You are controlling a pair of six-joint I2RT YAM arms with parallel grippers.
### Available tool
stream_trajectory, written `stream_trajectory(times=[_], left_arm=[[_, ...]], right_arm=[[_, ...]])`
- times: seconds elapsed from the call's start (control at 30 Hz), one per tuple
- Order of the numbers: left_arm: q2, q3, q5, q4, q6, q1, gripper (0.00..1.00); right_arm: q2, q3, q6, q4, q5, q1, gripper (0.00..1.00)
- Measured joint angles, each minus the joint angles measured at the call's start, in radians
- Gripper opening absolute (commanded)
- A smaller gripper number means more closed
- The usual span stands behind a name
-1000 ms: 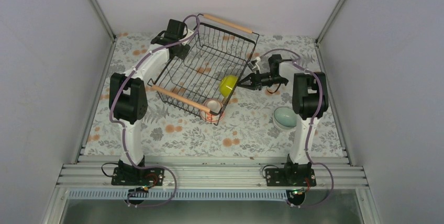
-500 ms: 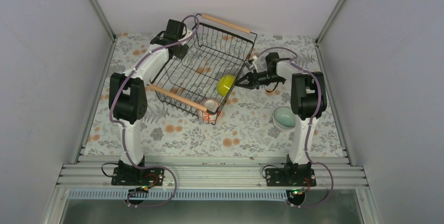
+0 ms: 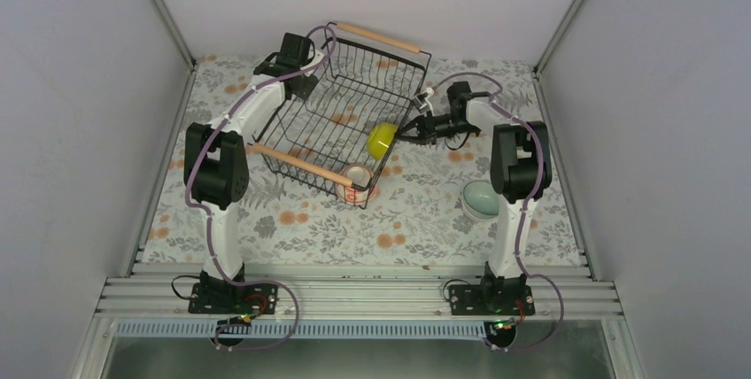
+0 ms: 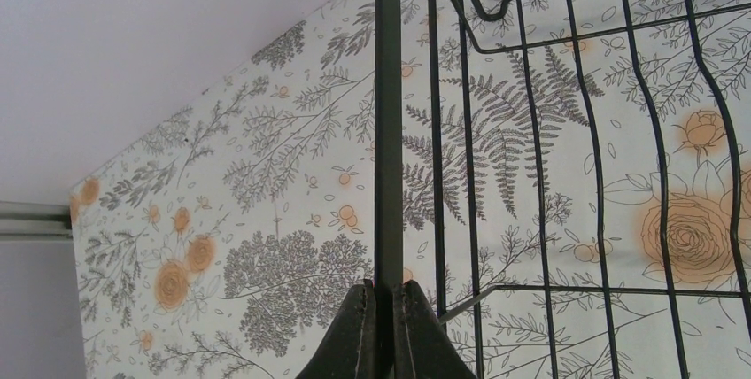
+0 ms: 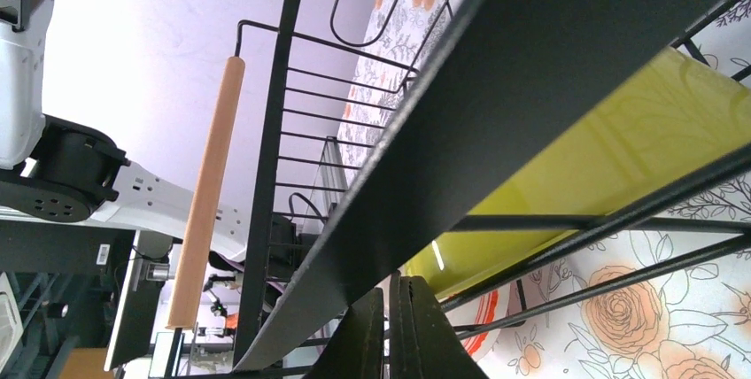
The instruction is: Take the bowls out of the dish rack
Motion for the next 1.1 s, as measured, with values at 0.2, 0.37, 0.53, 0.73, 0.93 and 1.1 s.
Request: stream_trajectory(times=[0.2, 0.37, 0.53, 0.73, 0.93, 1.1], left_arm=[[0.0, 0.0, -0.009, -0.003, 0.0, 0.0, 0.02], [0.0, 0.0, -0.014, -0.003, 0.0, 0.0, 0.02], [0.0, 0.0, -0.023, -0.006, 0.0, 0.0, 0.02], [0.0, 0.0, -0.028, -0.005, 0.001, -0.002, 0.02], [0.0, -0.005, -0.057, -0.003, 0.015, 0.0, 0.02], [0.0, -0.008, -0.051, 0.002, 0.014, -0.003, 0.02]], right_arm=[[0.002, 0.0, 0.013, 0.021, 0.007, 0.005, 0.04], [0.003, 0.0, 0.024, 0.041, 0.008, 0.007, 0.04], [0.001, -0.029, 0.048, 0.113, -0.005, 0.013, 0.04], [-0.064, -0.164, 0.146, 0.299, -0.016, 0.035, 0.42], [-0.135, -0.28, 0.22, 0.467, 0.086, 0.081, 0.23], [-0.185, -0.31, 0.253, 0.502, 0.142, 0.082, 0.34]])
